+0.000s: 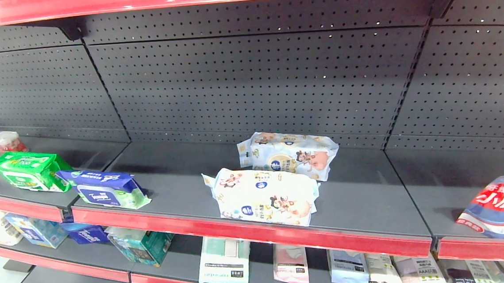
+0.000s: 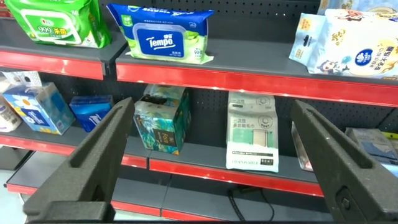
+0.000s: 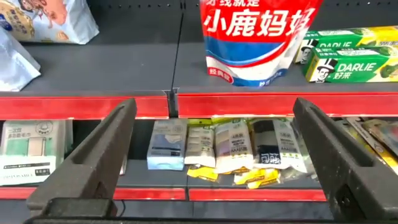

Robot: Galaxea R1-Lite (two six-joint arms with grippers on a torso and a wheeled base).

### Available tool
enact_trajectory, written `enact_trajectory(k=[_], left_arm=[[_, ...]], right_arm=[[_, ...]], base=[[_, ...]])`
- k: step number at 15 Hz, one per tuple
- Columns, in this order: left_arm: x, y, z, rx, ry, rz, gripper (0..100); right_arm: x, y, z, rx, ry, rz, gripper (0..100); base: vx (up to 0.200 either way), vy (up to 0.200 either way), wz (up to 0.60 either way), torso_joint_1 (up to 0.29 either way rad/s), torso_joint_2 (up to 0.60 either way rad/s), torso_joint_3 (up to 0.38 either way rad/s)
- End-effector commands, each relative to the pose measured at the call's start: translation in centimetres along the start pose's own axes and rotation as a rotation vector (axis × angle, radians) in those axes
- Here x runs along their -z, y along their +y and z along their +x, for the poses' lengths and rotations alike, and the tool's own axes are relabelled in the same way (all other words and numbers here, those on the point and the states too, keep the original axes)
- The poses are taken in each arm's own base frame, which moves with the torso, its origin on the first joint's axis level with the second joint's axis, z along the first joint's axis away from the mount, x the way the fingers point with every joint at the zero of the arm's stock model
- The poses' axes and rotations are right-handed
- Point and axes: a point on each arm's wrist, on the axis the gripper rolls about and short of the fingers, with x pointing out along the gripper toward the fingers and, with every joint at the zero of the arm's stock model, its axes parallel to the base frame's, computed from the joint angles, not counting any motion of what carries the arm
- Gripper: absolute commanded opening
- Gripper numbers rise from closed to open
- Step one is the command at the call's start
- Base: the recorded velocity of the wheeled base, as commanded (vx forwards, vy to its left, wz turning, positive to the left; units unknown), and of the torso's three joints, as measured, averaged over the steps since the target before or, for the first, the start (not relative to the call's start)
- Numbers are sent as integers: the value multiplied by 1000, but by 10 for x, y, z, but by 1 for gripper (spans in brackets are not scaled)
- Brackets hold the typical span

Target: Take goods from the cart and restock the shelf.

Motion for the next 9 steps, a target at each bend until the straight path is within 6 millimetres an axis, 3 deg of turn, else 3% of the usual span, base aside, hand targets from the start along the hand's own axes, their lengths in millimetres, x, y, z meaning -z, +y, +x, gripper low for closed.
enact_trajectory(k=[1, 4, 9], left_arm=[[0, 0, 0, -2, -4, 0, 100], [0, 0, -1, -7, -15, 0, 100], [0, 0, -2, -8, -22, 0, 100]], right_arm=[[0, 0, 0, 0, 6, 0, 100], [0, 0, 0, 1, 6, 0, 100], [0, 0, 0, 1, 6, -1, 100]], base=[[0, 0, -600, -2, 7, -2], [0, 0, -600, 2, -1, -2], [0, 0, 0, 0, 0, 0]])
